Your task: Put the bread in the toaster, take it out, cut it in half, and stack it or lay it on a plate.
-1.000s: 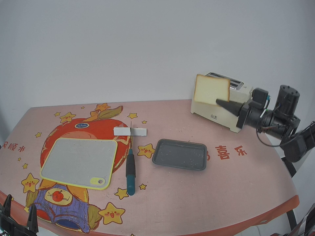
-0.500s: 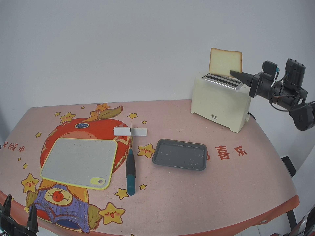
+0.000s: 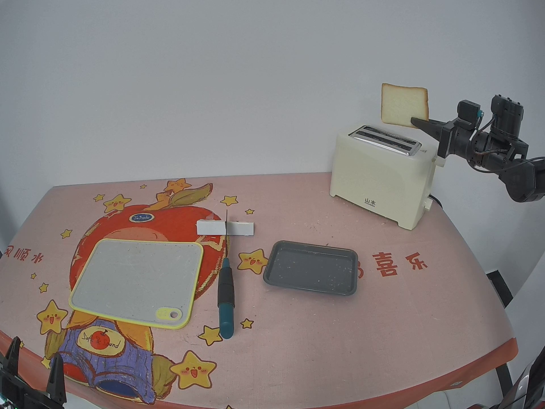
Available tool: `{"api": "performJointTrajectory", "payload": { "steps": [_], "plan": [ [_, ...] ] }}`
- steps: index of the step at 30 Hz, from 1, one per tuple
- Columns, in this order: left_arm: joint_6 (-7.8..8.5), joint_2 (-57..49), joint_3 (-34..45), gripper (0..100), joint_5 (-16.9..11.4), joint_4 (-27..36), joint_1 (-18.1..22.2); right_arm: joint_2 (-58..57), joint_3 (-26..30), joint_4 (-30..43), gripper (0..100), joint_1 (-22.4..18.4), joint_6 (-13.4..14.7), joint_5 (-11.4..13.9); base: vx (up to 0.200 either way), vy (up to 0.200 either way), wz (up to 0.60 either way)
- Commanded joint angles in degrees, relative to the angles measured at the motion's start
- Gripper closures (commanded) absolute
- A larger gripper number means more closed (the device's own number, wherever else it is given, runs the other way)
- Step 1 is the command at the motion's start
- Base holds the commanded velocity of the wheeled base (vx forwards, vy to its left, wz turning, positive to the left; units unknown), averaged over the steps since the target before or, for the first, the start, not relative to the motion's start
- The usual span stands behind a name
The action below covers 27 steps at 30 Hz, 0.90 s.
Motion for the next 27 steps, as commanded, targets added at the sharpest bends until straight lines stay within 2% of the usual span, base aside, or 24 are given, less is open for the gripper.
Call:
{"api": "performJointTrajectory", "payload": {
  "steps": [1,6,12,27],
  "plan": [
    [-0.01,-0.9,1.0,0,0.0,0.0,0.0,2.9,-1.3,-0.1,100,-0.2,0.0,0.1,0.0,0.0,0.0],
    [-0.01,-0.9,1.0,0,0.0,0.0,0.0,4.6,-1.5,0.0,100,-0.1,-0.2,0.1,0.0,0.0,0.0],
    [-0.01,-0.9,1.0,0,0.0,0.0,0.0,7.0,-2.4,0.0,100,-1.0,-3.6,0.1,0.0,0.0,0.0],
    [-0.01,-0.9,1.0,0,0.0,0.0,0.0,8.4,-4.8,1.0,100,-1.2,-3.8,0.1,0.0,0.0,0.0]
  ]
}}
